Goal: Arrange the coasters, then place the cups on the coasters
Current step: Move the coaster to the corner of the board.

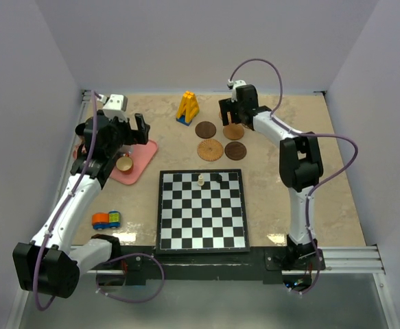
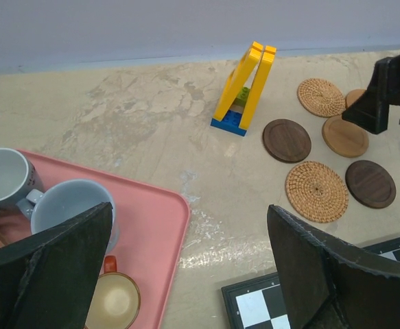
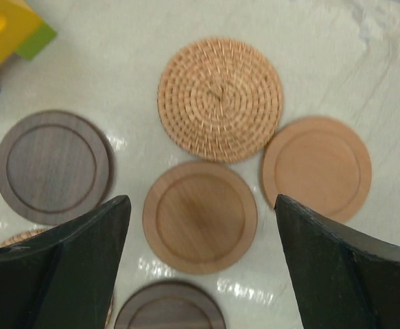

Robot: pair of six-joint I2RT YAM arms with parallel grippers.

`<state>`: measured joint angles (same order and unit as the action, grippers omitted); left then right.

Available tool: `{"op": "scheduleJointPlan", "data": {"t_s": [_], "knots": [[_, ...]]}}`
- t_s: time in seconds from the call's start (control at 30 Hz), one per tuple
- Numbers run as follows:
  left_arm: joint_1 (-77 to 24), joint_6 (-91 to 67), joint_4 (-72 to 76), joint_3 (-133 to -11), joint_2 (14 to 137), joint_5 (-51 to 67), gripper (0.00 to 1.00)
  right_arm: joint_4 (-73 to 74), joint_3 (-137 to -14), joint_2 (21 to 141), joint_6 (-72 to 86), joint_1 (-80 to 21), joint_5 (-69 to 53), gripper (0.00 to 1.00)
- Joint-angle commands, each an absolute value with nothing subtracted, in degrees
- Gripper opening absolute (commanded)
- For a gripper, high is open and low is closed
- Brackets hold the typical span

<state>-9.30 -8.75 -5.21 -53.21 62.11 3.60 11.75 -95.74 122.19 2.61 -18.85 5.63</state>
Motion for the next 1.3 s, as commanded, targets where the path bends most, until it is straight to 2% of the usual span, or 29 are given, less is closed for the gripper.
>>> {"op": "scheduleJointPlan", "data": {"t_s": [0.0, 0.2, 0.5, 0.67, 0.97, 1.1, 1.27], "knots": [[-10.4, -8.1, -2.6, -53.4, 62.6, 5.3, 0.99, 11.9, -104.3, 125.4, -3.7, -18.6, 2.6, 0.92], [-10.8, -8.2, -2.6, -53.4, 62.7, 5.4, 0.99, 15.6, -113.7, 132.2, -6.6, -18.5, 0.4, 0.97], [-11.3, -8.3, -2.6, -53.4, 63.0, 5.7, 0.99, 15.5, -118.6, 137.0, -7.7, -18.5, 1.2, 0.97], [-11.5, -8.3, -2.6, -53.4, 63.4, 5.9, 0.99, 16.6, -123.1, 141.5, -8.3, -18.5, 1.7, 0.91], [-11.7, -8.4, -2.7, -53.5, 63.7, 6.0, 0.99, 17.3, -124.4, 144.7, -8.0, -17.9, 2.5, 0.90], [-11.7, -8.4, -2.7, -53.4, 63.8, 6.2, 0.96, 18.4, -125.1, 145.7, -5.7, -16.5, 2.0, 0.80], [-11.8, -8.4, -2.6, -53.4, 64.0, 6.1, 0.96, 19.2, -125.3, 146.8, -5.0, -15.4, 5.4, 0.78]]}}
